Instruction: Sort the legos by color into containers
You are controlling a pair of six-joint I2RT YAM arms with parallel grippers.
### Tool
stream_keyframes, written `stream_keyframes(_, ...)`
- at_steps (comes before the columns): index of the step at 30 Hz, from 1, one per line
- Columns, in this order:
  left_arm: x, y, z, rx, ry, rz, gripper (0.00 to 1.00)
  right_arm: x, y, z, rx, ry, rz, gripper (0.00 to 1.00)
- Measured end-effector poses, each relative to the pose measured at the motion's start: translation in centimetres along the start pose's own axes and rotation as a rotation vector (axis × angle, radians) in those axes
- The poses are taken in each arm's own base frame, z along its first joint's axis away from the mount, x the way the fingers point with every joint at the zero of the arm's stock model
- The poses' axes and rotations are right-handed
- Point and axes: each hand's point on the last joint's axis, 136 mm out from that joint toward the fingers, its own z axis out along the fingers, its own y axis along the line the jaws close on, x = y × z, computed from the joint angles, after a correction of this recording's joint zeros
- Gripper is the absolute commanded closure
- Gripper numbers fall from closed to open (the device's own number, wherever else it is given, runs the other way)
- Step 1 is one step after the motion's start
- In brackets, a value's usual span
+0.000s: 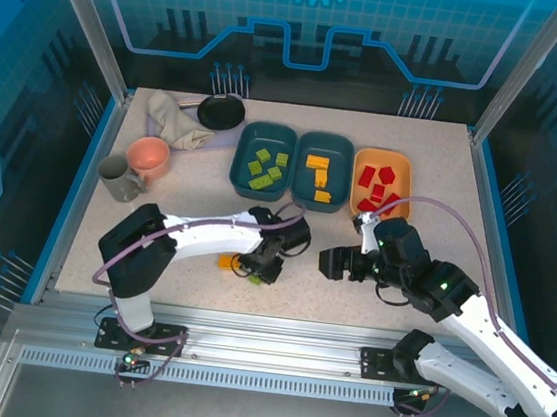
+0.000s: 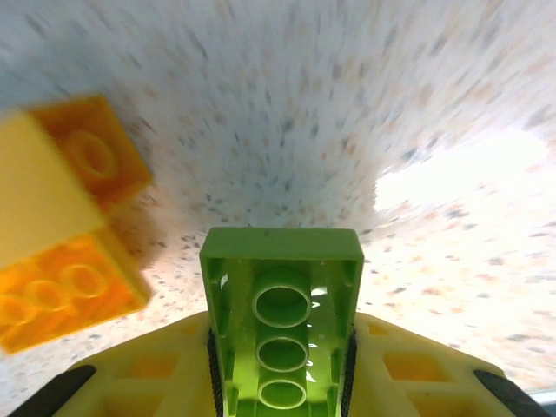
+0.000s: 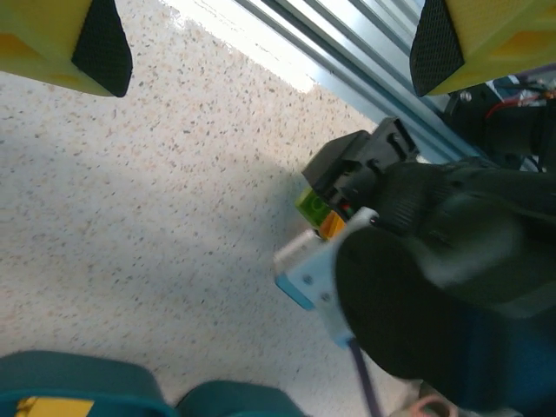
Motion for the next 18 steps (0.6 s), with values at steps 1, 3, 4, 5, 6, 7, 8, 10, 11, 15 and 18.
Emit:
stream_keyframes(1,-1.1,0.1,-1.2,0.021,-0.03,-0.025,0.66,-0.8,0.0,-0.1,-0.001,-0.017,0.015,0.14)
stream_keyframes(3,-4.2,0.8,-4.4,0.08,-0.113,-0.097,0.66,-2.6,0.0,-0.2,-0.014,-0.056,0.054,0.14)
stream_keyframes(4,-5.6,1.4,-5.9,0.105,-0.148,-0.132,0.66,-3.6,-0.1,-0.1,-0.021,-0.078,0.08,0.14)
stream_keyframes(5,-7.2,2.3,-7.3,0.132,-0.185,-0.175,0.66,-4.5,-0.2,0.1,-0.027,-0.094,0.104,0.14)
stream_keyframes(6,-8.8,3.3,-8.7,0.157,-0.223,-0.219,0.66,-5.5,-0.5,0.5,-0.028,-0.116,0.13,0.14)
stream_keyframes(7,-10.4,4.3,-9.9,0.18,-0.257,-0.261,0.66,-6.2,-0.6,1.0,-0.032,-0.13,0.151,0.14)
stream_keyframes(8,-11.6,5.4,-10.7,0.199,-0.283,-0.3,0.66,-7.1,-0.8,1.7,-0.038,-0.144,0.174,0.14)
stream_keyframes(10,-13.8,7.5,-11.8,0.227,-0.314,-0.371,0.66,-8.5,-0.8,3.1,-0.05,-0.159,0.206,0.14)
stream_keyframes(11,-15.1,8.4,-12.1,0.241,-0.329,-0.402,0.66,-9.0,-0.8,3.7,-0.053,-0.163,0.218,0.14)
stream_keyframes(15,-20.4,10.8,-11.3,0.299,-0.343,-0.52,0.66,-12.8,-0.2,6.7,-0.085,-0.209,0.263,0.14)
stream_keyframes(18,-24.5,11.7,-9.5,0.344,-0.343,-0.609,0.66,-15.7,0.2,8.3,-0.113,-0.258,0.29,0.14)
